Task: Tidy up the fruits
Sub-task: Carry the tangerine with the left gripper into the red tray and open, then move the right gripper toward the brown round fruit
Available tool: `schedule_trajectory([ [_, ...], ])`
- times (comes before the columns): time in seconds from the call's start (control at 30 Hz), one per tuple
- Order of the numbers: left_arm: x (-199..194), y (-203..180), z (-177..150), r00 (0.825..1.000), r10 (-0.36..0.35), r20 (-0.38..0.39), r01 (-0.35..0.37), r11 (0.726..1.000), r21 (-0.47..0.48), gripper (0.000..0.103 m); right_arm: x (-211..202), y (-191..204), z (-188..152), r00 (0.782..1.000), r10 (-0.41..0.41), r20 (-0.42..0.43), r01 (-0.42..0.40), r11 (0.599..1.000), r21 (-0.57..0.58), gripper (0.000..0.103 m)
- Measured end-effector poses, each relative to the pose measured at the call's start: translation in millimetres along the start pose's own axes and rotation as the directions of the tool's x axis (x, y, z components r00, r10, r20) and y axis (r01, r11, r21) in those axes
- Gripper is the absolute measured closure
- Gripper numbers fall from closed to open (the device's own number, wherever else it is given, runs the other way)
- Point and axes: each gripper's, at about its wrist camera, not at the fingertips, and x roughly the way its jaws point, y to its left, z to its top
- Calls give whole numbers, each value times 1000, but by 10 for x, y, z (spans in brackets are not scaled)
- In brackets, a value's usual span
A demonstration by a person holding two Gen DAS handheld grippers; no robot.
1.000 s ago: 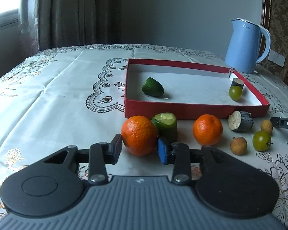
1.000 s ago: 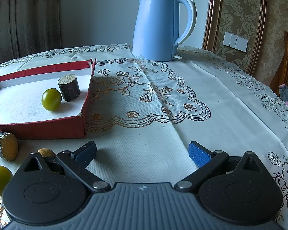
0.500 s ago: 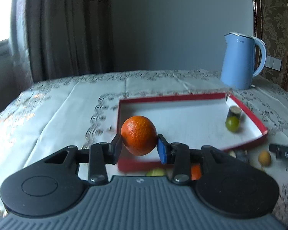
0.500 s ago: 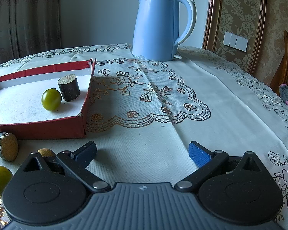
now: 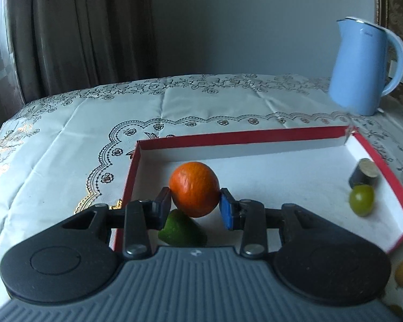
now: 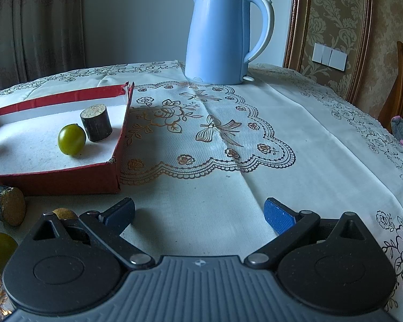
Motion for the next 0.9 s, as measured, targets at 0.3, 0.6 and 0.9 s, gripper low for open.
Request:
schedule_trajectory([
  [0.3, 70, -53, -23, 1000, 26, -8, -26, 999, 26, 67, 0, 0, 0, 1000, 0, 0, 0, 1000, 0, 0],
  [0.6, -412, 50, -152, 996, 57, 75, -57, 998, -3, 47, 3, -2, 2, 1000, 2, -2, -2, 1000, 3, 0],
  [0.9, -1213, 43, -775, 994, 10, 108, -1, 997, -79, 29, 8, -4, 3, 1000, 5, -4, -5, 1000, 8, 0],
])
